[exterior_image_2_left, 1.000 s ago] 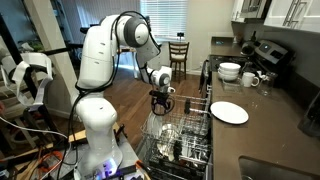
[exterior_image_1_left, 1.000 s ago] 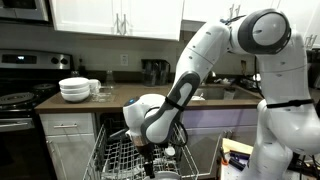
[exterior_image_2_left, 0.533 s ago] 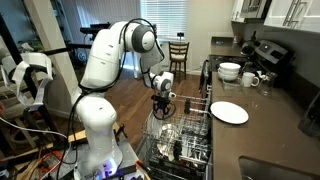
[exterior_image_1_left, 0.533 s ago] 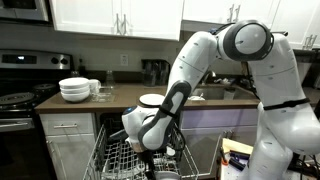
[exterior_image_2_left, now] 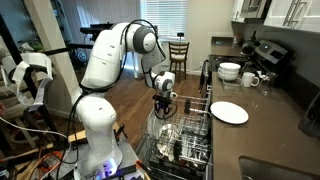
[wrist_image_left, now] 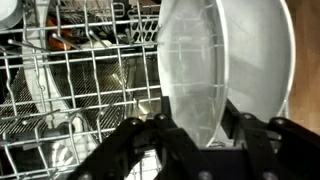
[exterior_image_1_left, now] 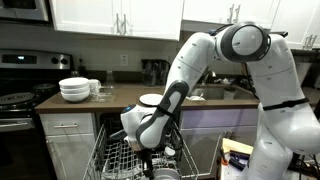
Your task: Pick up the plate from the kitchen plates holder and put it on top of the other plate on the shelf
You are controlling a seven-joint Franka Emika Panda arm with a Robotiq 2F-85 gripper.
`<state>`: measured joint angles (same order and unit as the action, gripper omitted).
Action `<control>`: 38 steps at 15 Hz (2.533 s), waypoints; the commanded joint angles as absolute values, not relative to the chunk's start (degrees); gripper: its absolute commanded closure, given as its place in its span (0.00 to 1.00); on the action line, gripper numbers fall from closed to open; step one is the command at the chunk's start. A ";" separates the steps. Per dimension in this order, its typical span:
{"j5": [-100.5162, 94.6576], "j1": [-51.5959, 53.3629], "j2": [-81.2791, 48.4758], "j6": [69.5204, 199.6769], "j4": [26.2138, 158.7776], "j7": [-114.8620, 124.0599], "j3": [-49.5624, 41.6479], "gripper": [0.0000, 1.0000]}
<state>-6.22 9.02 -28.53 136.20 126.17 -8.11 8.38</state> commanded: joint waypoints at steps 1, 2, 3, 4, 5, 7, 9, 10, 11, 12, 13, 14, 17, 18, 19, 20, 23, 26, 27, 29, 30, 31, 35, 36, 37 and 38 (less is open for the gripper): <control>-5.53 7.85 -28.33 134.16 124.92 -10.49 8.98 0.46; -5.54 7.87 -28.25 133.94 124.79 -10.48 8.95 0.62; -5.57 7.88 -28.08 133.55 124.60 -10.60 8.96 0.72; -5.53 7.93 -27.97 133.10 124.40 -10.48 8.94 0.62; -5.58 7.96 -27.78 132.42 124.20 -10.52 8.94 0.45; -5.15 7.88 -27.52 130.96 123.66 -10.35 9.02 0.82; -4.37 7.81 -27.39 127.91 122.71 -9.90 9.12 0.53; -4.15 7.87 -27.33 126.15 122.20 -9.84 9.10 0.69; -3.83 7.93 -27.34 124.54 121.66 -9.65 9.06 0.92; -3.08 7.79 -27.42 122.69 120.98 -9.76 9.17 0.92; -2.49 7.68 -27.51 121.07 120.40 -10.04 9.26 0.95; -2.04 7.71 -27.61 119.65 119.84 -9.90 9.21 0.98; -0.75 7.79 -28.05 116.87 118.74 -9.83 9.17 0.68; -0.61 7.75 -28.20 116.35 118.57 -9.92 9.13 0.64; -0.32 7.68 -28.29 115.94 118.38 -10.11 9.17 0.57; -0.11 7.62 -28.45 115.63 118.17 -10.11 9.13 0.52; 0.34 7.36 -28.67 115.41 118.08 -10.38 9.16 0.33; 0.42 7.12 -28.85 116.50 118.41 -10.81 9.22 0.13; 0.37 7.12 -28.89 116.80 118.50 -11.04 9.24 0.07; 0.04 7.26 -28.93 117.54 118.68 -11.21 9.21 0.01; -0.50 7.48 -28.96 118.06 118.79 -11.03 9.04 0.00; -0.99 7.69 -29.01 118.60 118.87 -10.81 8.88 0.00; -2.62 8.19 -29.26 119.78 118.94 -10.37 8.52 0.00; -2.83 8.21 -29.35 120.07 118.95 -10.32 8.50 0.00; -3.11 8.24 -29.49 120.33 118.94 -10.37 8.46 0.00; -3.23 8.23 -29.58 120.68 118.98 -10.42 8.47 0.04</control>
<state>-2.01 8.34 -29.00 119.28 119.05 -9.29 8.47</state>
